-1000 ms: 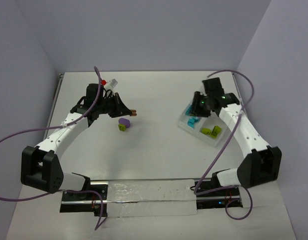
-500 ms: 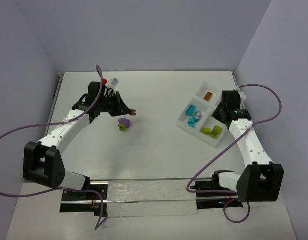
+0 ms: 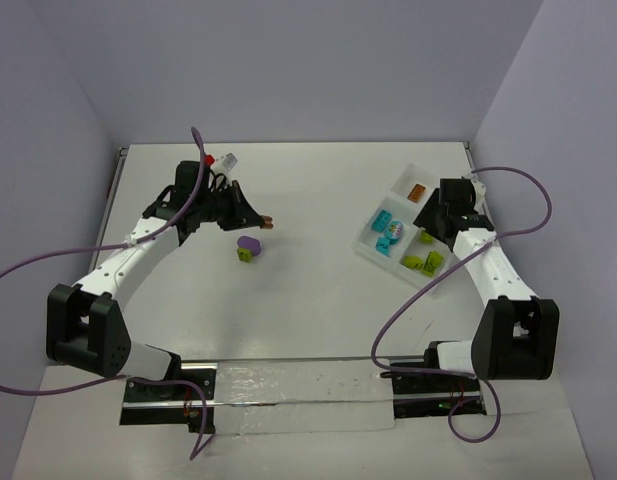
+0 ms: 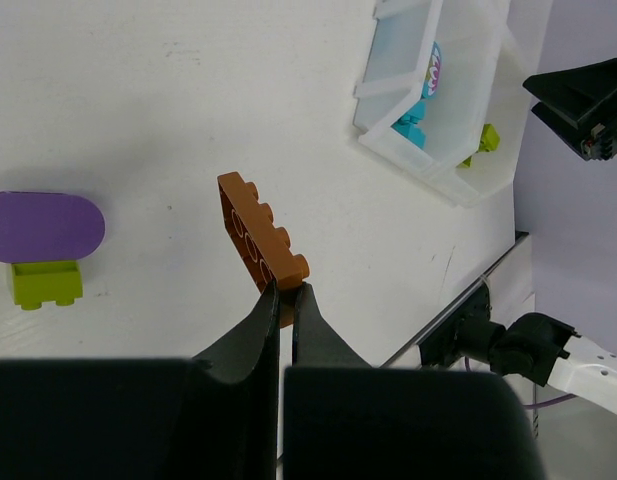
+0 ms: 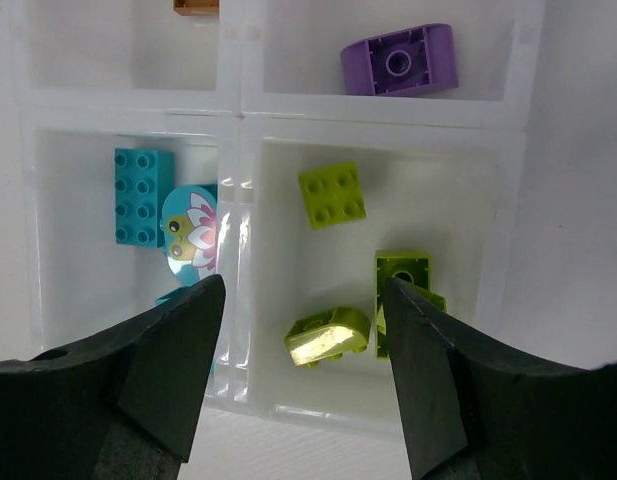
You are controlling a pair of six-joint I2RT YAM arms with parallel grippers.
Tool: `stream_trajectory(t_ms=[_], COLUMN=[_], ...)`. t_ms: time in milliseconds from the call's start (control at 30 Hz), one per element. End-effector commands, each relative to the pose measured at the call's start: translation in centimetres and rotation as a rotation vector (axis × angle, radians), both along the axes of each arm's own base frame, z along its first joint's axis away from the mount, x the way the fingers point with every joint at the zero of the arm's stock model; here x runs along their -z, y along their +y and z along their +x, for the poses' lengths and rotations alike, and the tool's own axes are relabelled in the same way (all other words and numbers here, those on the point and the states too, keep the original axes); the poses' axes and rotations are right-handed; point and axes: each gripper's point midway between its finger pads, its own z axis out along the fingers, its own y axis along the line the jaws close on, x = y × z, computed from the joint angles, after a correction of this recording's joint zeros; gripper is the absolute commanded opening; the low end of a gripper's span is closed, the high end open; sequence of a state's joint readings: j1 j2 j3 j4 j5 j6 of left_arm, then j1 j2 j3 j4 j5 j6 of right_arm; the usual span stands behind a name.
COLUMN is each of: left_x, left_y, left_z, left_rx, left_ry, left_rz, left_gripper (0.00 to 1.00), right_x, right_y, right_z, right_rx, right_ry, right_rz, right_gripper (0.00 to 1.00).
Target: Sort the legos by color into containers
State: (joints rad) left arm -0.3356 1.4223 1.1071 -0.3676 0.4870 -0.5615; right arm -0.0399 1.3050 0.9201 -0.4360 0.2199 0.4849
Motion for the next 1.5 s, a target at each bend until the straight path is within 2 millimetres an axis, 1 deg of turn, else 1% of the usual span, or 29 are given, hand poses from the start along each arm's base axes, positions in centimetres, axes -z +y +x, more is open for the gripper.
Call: stream_trajectory(t_ms=[0, 67, 100, 133, 167, 200, 233, 267, 300, 333, 400, 433, 467, 533, 567, 633, 700, 767, 833, 900, 967, 1067, 1167, 1267, 1300, 1367, 1467], left_x=[-3.6, -3.9, -4.1, -4.0, -4.1, -4.2, -4.4, -4.5, -4.7, -4.8, -5.0, -5.1, -5.2, -5.1, -5.0, -4.8, -5.0, -5.1, -5.2, -5.2, -5.4, -5.8, -5.9, -6.1, -6.1, -6.1, -5.8], left_y=[-1.0, -1.1, -1.2, -1.3, -1.4, -1.5, -1.6, -1.7, -1.9, -2.1, -2.3, -2.5, -2.6, -2.5, -2.4, -2.3, -2.4, -2.5, -2.6, -2.5, -2.7, -2.8, -2.8, -2.9, -2.9, -2.8, -2.8], left_z=[0.2, 0.2, 0.1, 0.2, 0.2, 0.1, 0.0, -0.1, -0.2, -0.3, -0.5, -0.7, -0.9, -1.0, -0.9, -1.1, -1.4, -1.6, -1.8, -1.9, -2.1, -2.4, -2.5, -2.9, -2.9, -3.1, -3.2], left_rx=[0.044, 0.051, 0.06, 0.061, 0.067, 0.075, 0.084, 0.091, 0.105, 0.116, 0.139, 0.154, 0.167, 0.165, 0.16, 0.163, 0.173, 0.18, 0.186, 0.191, 0.201, 0.217, 0.224, 0.236, 0.237, 0.242, 0.247], left_ry=[-0.079, -0.083, -0.082, -0.08, -0.083, -0.081, -0.085, -0.086, -0.083, -0.08, -0.077, -0.074, -0.073, -0.06, -0.056, -0.041, -0.036, -0.032, -0.03, -0.024, -0.02, -0.024, -0.022, -0.023, -0.027, -0.023, -0.019], left_rz=[-0.061, -0.07, -0.075, -0.076, -0.081, -0.086, -0.096, -0.102, -0.111, -0.118, -0.132, -0.14, -0.145, -0.133, -0.125, -0.119, -0.131, -0.14, -0.144, -0.142, -0.152, -0.165, -0.164, -0.175, -0.176, -0.176, -0.167], left_gripper=[0.0, 0.0, 0.0, 0.0, 0.0, 0.0, 0.0, 0.0, 0.0, 0.0, 0.0, 0.0, 0.0, 0.0, 0.0, 0.0, 0.0, 0.0, 0.0, 0.0, 0.0, 0.0, 0.0, 0.0, 0.0, 0.0, 0.0], right_x=[-1.6, -2.6, -3.5, -4.5, -5.6, -6.1, -8.1, -9.0, -9.7, -10.3, -11.0, -11.4, -11.4, -11.8, -12.0, -11.1, -11.0, -10.4, -10.8, -10.5, -11.0, -10.7, -10.6, -10.3, -10.5, -10.1, -10.3], right_y=[-0.1, 0.6, 1.1, 3.0, 4.3, 6.6, 10.8, 13.1, 16.5, 19.1, 23.5, 25.6, 27.3, 28.6, 29.1, 30.5, 31.6, 32.5, 33.7, 34.3, 35.3, 36.6, 37.6, 39.0, 39.2, 39.8, 40.2], right_z=[0.6, 0.6, 0.7, 1.3, 1.4, 1.7, 1.6, 1.3, 0.6, -0.3, -2.3, -3.3, -4.5, -4.7, -4.8, -4.9, -4.8, -4.8, -5.0, -4.7, -4.1, -3.4, -2.6, -2.3, -2.3, -1.8, -1.3], right_rx=[-0.006, -0.033, -0.059, -0.153, -0.219, -0.319, -0.524, -0.631, -0.803, -0.97, -1.214, -1.341, -1.404, -1.454, -1.472, -1.533, -1.586, -1.622, -1.655, -1.663, -1.662, -1.677, -1.673, -1.719, -1.722, -1.72, -1.715], right_ry=[-0.074, -0.102, -0.133, -0.177, -0.224, -0.25, -0.319, -0.347, -0.373, -0.406, -0.464, -0.521, -0.548, -0.61, -0.619, -0.594, -0.598, -0.597, -0.645, -0.673, -0.729, -0.738, -0.758, -0.76, -0.771, -0.779, -0.799], right_rz=[-0.01, -0.001, 0.005, 0.038, 0.057, 0.076, 0.096, 0.092, 0.074, 0.03, 0.012, -0.051, -0.09, -0.177, -0.19, -0.225, -0.32, -0.372, -0.42, -0.462, -0.483, -0.5, -0.536, -0.56, -0.567, -0.58, -0.589], right_gripper=[0.71, 0.7, 0.68, 0.67, 0.66, 0.66, 0.65, 0.66, 0.67, 0.67, 0.65, 0.64, 0.64, 0.69, 0.7, 0.72, 0.73, 0.76, 0.79, 0.82, 0.83, 0.84, 0.84, 0.84, 0.83, 0.84, 0.83])
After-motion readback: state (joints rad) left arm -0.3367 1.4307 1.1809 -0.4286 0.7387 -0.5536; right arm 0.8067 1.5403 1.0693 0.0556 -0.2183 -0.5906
